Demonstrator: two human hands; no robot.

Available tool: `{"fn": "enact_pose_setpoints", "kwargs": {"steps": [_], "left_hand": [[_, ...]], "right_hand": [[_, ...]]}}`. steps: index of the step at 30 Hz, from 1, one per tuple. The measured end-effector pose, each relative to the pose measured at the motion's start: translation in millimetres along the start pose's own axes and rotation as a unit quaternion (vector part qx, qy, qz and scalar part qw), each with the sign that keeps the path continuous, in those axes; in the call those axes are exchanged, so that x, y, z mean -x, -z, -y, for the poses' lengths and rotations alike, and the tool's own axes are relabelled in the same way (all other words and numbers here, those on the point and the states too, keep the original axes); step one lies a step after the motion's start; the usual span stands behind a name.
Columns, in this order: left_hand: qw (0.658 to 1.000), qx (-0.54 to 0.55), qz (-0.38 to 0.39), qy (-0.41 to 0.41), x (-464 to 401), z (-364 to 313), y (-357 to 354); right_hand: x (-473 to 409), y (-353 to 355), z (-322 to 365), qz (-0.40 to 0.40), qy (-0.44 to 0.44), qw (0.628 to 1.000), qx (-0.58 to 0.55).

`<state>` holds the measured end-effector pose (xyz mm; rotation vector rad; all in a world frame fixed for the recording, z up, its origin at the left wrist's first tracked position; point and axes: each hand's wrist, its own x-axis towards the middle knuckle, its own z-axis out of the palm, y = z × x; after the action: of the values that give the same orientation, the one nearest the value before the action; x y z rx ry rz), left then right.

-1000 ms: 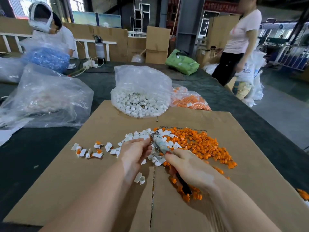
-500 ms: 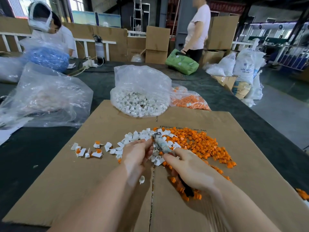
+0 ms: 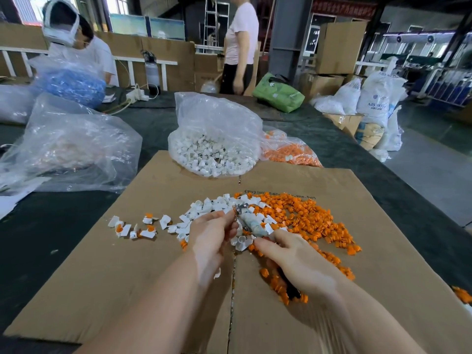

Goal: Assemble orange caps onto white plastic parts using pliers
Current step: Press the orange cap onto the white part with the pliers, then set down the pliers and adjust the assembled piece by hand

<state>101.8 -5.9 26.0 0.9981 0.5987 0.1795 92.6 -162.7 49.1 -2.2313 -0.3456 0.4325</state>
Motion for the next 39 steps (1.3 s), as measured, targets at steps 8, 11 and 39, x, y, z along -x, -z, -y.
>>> {"fn": "enact_pose_setpoints", "kwargs": {"steps": [8,11,39], "left_hand": [[0.999,0.027,0.0,0.026,1.8,-1.1,-0.6],[0.999,0.028,0.002,0.024,3.6,0.0,-1.8],[0.951,-0.261,0.129,-0.103,15.0,7.3,7.2]], "right_hand": [[2.5,-2.7,3.0,-0.015,0.026,0.999,0.023],[3.6,-7.1,2.1,-0.046,0.039,0.998,0.027],[-16.7,-25.6,-15.5,-0.248,0.317,0.895,0.191]]}}
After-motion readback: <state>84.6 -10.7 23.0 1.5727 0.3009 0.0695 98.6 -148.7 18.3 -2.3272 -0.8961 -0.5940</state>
